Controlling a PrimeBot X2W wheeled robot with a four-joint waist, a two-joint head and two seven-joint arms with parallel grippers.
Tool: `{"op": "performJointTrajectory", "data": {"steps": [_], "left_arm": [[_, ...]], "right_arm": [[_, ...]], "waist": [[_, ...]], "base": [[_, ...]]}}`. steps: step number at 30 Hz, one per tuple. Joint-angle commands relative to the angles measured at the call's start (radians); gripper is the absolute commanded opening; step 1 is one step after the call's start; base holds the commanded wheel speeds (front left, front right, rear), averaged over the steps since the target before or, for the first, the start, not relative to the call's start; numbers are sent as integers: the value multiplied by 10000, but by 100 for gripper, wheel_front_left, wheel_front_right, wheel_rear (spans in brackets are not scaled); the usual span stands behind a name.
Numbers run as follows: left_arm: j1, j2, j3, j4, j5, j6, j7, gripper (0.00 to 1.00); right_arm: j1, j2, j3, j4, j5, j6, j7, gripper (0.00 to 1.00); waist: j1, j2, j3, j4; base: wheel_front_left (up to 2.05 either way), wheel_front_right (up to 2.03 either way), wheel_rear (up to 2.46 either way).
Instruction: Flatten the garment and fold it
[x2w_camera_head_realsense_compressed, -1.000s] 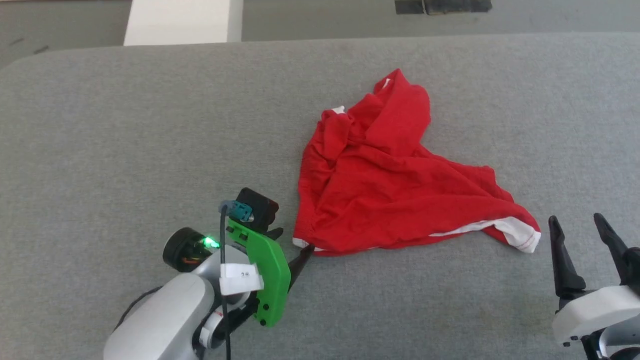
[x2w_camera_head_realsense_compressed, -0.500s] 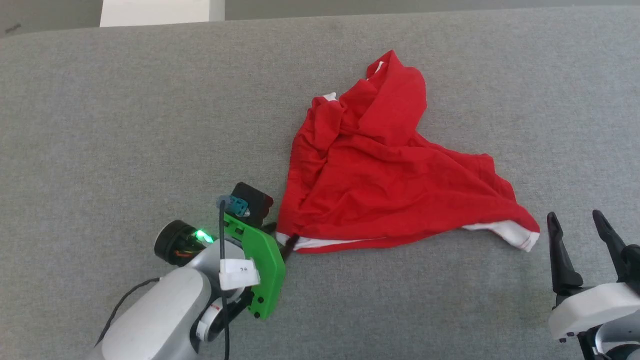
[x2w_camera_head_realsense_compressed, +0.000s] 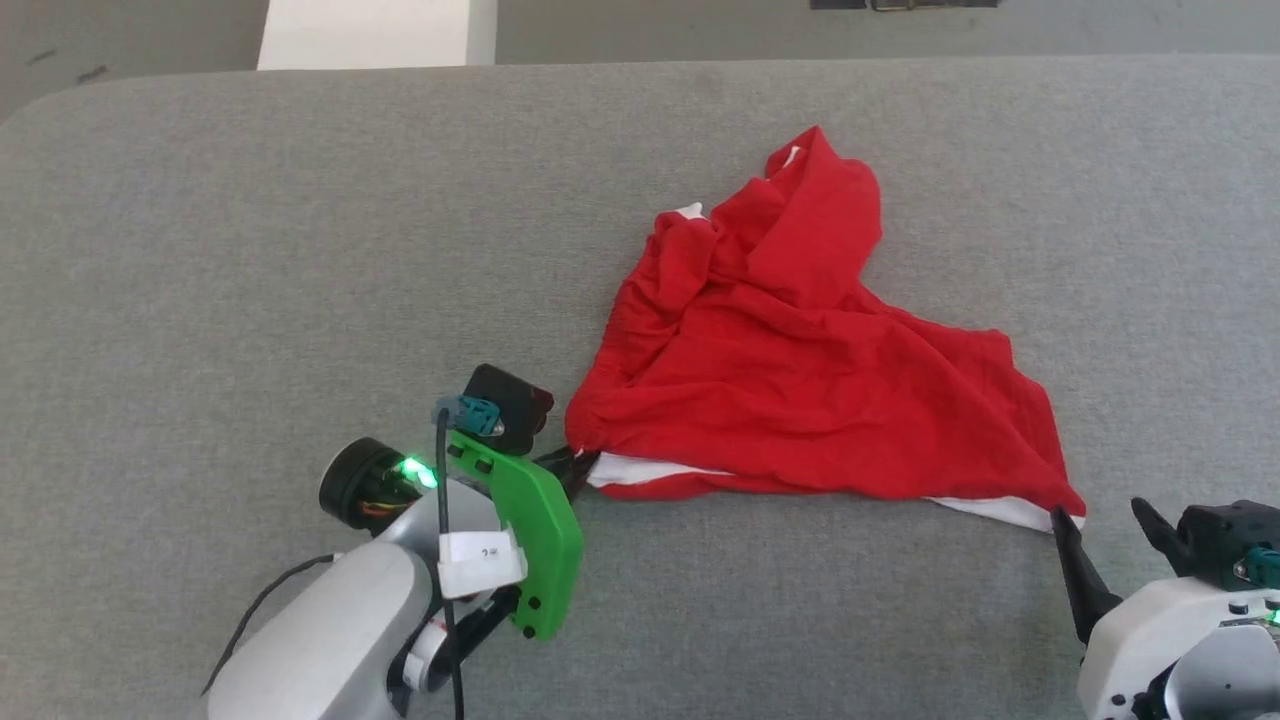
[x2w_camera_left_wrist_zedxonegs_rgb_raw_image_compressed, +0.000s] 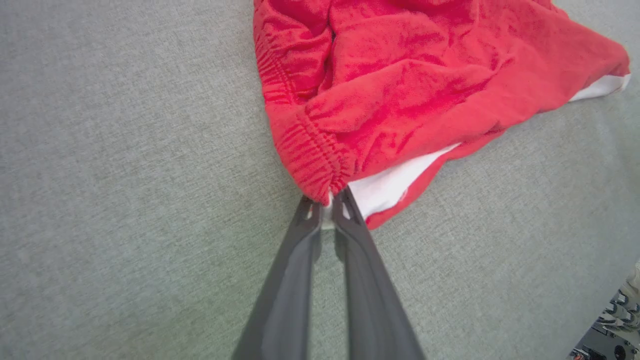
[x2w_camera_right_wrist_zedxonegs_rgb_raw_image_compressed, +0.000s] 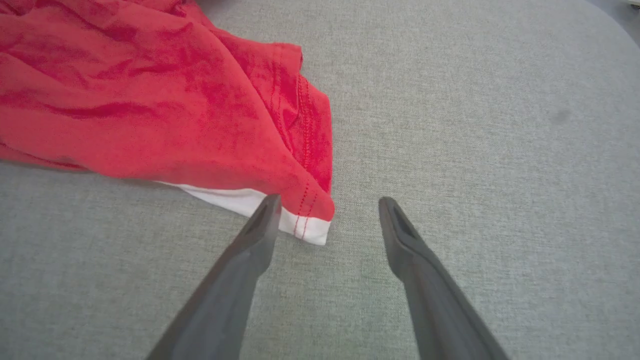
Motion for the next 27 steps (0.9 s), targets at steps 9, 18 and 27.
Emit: {"op": "performJointTrajectory", "data": {"steps": [9, 18, 27], "left_arm": [[109, -77, -90, -253, 81, 133, -164, 0], [-26, -35, -116, -363, 125, 165, -118, 0], [-85, 11, -150, -390, 138, 176, -118, 0]], "right_arm": [[-182, 106, -130, 332, 60, -15, 993, 100], [-447, 190, -80, 556, -96, -15, 836, 100], [-620, 75, 84, 917, -262, -15, 863, 0]], "waist": [[0, -1, 123, 173], [0, -1, 336, 243], [0, -1, 523, 354]], "base": [[0, 0, 0], [0, 0, 0], [0, 0, 0]]}}
